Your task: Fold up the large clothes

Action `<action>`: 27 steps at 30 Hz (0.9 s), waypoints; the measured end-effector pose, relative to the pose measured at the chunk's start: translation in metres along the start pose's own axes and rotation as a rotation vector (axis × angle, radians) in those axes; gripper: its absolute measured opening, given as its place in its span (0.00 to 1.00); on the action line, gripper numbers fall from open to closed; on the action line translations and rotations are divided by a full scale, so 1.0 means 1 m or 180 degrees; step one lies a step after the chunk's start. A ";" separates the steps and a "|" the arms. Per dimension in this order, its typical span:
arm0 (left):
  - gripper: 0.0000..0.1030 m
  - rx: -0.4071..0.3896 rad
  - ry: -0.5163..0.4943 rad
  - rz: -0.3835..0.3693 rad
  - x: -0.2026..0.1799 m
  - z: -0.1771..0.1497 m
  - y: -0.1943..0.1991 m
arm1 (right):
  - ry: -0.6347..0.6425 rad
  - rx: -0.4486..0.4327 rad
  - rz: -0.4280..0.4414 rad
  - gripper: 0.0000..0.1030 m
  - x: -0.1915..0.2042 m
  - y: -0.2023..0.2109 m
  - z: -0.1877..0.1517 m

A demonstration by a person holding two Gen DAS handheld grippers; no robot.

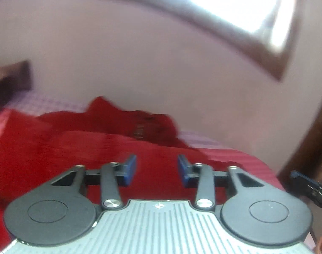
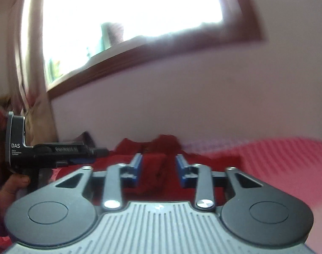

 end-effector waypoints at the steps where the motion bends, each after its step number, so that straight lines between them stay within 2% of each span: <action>1: 0.36 -0.0002 0.0042 0.0058 0.012 0.002 -0.005 | 0.0071 0.0062 0.0009 0.30 0.012 -0.020 0.004; 4: 0.36 -0.0005 0.0064 0.0286 0.040 0.006 -0.014 | 0.0233 0.0306 0.0025 0.30 0.036 -0.078 0.006; 9: 0.36 0.0160 0.0205 0.0465 0.077 0.006 -0.035 | 0.0416 0.0784 -0.0257 0.29 0.043 -0.150 -0.019; 12: 0.36 0.0195 0.0299 0.0541 0.096 0.001 -0.037 | 0.0289 0.0989 -0.0261 0.30 0.031 -0.163 -0.040; 18: 0.32 0.0289 0.0336 0.0573 0.111 -0.008 -0.044 | 0.0281 0.1228 -0.0277 0.28 0.021 -0.169 -0.054; 23: 0.29 0.0430 0.0353 0.0595 0.121 -0.015 -0.055 | 0.0414 0.1240 -0.0374 0.28 0.025 -0.178 -0.061; 27: 0.26 0.0411 0.0455 0.0532 0.133 -0.022 -0.058 | 0.0358 0.1248 -0.0388 0.28 0.022 -0.181 -0.064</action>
Point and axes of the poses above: each gripper's, at about its wrist camera, not at the fingertips, and y roughly against the way its jaws point, x to its left, z to its top, the point moved 3 cm from there along -y, roughly the way its jaws point, and after that the axes turned 13 degrees about -z, right-handed, at the moved point
